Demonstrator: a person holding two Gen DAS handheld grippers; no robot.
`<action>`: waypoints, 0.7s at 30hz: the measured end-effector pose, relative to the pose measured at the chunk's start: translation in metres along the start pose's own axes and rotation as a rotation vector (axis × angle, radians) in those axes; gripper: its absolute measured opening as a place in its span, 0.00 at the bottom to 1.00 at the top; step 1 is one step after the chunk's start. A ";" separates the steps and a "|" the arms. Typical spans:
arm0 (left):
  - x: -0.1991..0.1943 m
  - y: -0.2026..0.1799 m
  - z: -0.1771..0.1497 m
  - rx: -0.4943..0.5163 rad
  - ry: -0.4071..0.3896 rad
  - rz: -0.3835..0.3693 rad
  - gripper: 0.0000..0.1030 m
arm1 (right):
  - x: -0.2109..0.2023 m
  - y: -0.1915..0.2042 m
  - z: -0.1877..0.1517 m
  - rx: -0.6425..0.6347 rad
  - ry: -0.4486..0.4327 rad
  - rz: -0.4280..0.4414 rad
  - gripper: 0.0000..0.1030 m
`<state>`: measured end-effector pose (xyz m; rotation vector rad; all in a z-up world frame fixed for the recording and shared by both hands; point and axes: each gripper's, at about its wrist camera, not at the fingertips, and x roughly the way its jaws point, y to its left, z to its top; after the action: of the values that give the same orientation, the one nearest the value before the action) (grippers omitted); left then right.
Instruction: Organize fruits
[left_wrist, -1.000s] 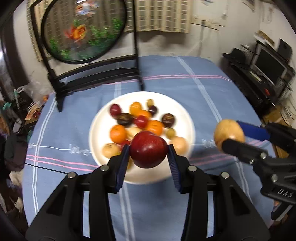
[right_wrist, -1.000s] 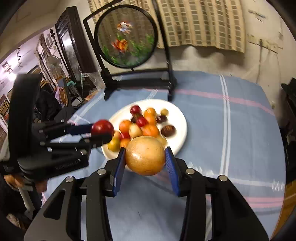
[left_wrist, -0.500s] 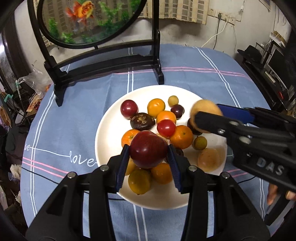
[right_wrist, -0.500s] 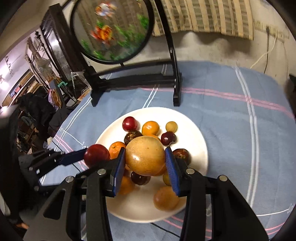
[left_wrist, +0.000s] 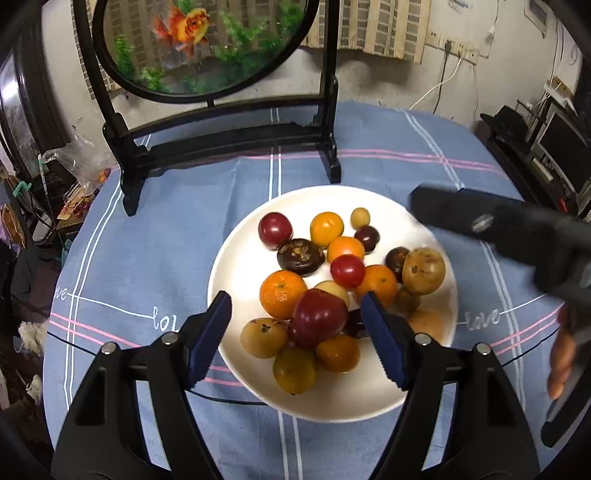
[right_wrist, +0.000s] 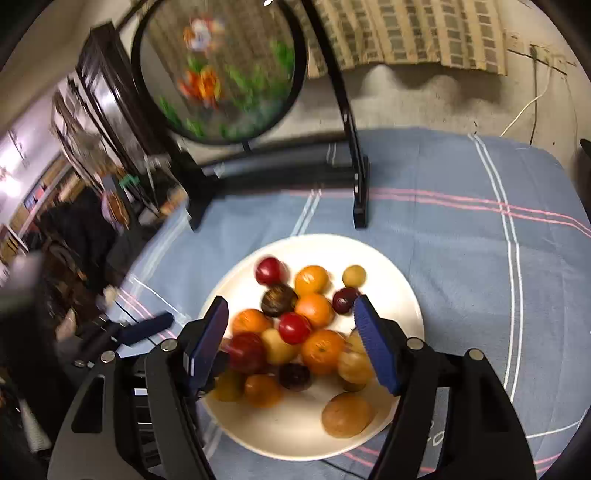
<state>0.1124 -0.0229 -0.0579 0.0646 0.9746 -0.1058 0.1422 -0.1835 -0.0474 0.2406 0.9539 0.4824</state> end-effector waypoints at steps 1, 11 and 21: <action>-0.007 0.000 0.001 -0.002 -0.016 0.002 0.75 | -0.007 0.000 0.002 0.006 -0.014 0.011 0.69; -0.076 -0.002 0.000 0.003 -0.179 0.016 0.91 | -0.101 -0.001 -0.046 -0.005 -0.142 -0.024 0.72; -0.106 -0.008 -0.010 -0.043 -0.209 -0.009 0.98 | -0.124 0.030 -0.087 -0.055 -0.148 -0.015 0.73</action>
<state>0.0445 -0.0238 0.0240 0.0097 0.7684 -0.0980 0.0015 -0.2199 0.0058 0.2162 0.7961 0.4702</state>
